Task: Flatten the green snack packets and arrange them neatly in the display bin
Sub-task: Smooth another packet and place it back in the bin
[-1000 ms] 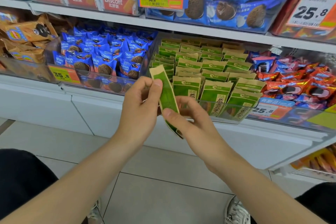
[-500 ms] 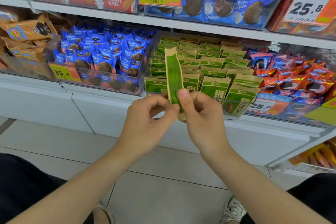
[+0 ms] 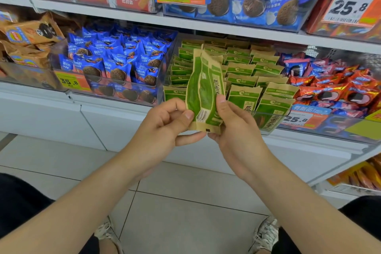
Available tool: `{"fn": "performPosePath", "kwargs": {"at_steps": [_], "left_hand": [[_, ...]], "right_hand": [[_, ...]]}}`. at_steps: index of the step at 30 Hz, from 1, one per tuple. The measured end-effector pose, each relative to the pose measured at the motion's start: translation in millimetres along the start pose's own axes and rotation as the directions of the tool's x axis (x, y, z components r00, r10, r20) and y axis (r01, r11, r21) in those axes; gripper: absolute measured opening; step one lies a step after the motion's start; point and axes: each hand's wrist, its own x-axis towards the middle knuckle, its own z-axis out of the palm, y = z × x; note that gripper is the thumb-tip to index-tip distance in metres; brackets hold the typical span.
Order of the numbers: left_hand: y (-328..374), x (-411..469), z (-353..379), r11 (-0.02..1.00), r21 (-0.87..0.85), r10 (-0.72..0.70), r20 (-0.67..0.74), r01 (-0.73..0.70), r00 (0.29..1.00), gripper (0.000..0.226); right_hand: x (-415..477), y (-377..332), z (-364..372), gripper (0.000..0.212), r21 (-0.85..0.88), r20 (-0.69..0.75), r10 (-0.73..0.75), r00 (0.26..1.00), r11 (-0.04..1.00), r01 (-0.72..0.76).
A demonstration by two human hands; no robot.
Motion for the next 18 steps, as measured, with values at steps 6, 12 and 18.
{"fn": "performPosePath", "kwargs": {"at_steps": [6, 12, 18], "left_hand": [[-0.1, 1.0, -4.1, 0.998, 0.024, -0.051, -0.168, 0.056, 0.985, 0.038], [-14.1, -0.8, -3.9, 0.993, -0.086, -0.104, -0.236, 0.086, 0.966, 0.023], [-14.7, 0.6, -2.0, 0.981, -0.176, -0.134, -0.274, 0.087, 0.952, 0.023]], "right_hand": [[-5.1, 3.9, 7.5, 0.023, -0.184, -0.036, -0.188, 0.982, 0.967, 0.178], [-9.5, -2.6, 4.1, 0.039, 0.151, 0.014, -0.045, 0.999, 0.988, 0.043], [-10.3, 5.9, 4.9, 0.028, 0.206, 0.04, -0.015, 0.999, 0.978, 0.007]]}}
